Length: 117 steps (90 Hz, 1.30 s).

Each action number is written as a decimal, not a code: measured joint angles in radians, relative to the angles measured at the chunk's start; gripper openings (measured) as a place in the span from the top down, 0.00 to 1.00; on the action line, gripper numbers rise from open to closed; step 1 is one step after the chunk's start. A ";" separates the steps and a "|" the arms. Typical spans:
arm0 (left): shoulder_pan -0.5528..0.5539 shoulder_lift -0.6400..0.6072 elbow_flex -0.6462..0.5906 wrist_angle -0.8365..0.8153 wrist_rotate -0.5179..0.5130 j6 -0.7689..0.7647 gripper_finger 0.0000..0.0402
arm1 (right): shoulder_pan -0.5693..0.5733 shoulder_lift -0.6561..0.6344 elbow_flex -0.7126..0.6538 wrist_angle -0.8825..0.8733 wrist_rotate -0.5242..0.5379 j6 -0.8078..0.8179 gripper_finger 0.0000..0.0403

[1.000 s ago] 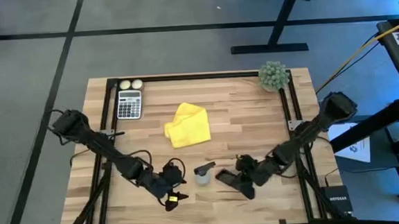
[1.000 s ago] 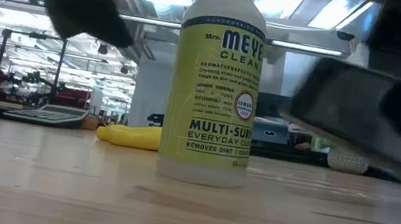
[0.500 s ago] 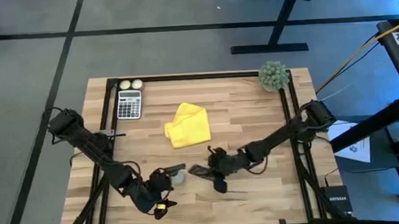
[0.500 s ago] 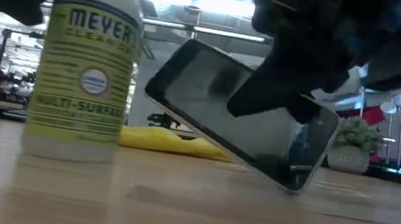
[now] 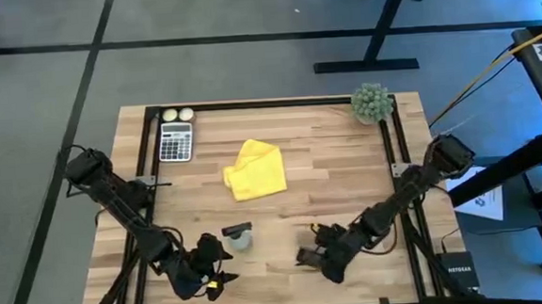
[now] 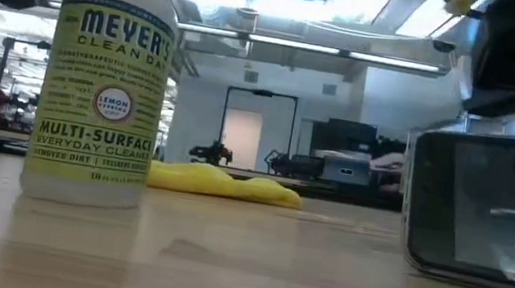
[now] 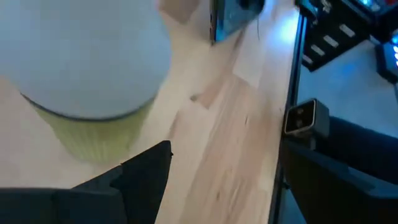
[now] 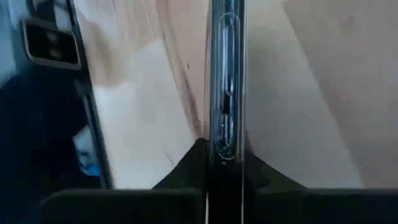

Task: Apply microfiber cloth
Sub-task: Wipe the front screen of the black cellphone using a yellow microfiber cloth

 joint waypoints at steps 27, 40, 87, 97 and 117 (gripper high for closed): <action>0.012 0.003 0.000 -0.004 -0.012 0.001 0.30 | -0.003 0.007 -0.003 -0.060 0.068 0.034 0.70; 0.012 0.003 0.000 -0.003 -0.024 0.001 0.30 | -0.003 -0.009 -0.006 -0.092 0.067 0.022 0.54; 0.040 0.004 0.000 -0.008 -0.025 0.028 0.30 | -0.223 -0.241 -0.004 -0.182 0.116 -0.492 0.37; 0.047 0.004 0.000 -0.008 -0.025 0.031 0.30 | -0.363 -0.195 -0.004 -0.057 0.200 -0.718 0.37; 0.050 0.004 0.000 -0.010 -0.026 0.028 0.30 | -0.604 0.009 0.001 0.376 0.182 -0.979 0.37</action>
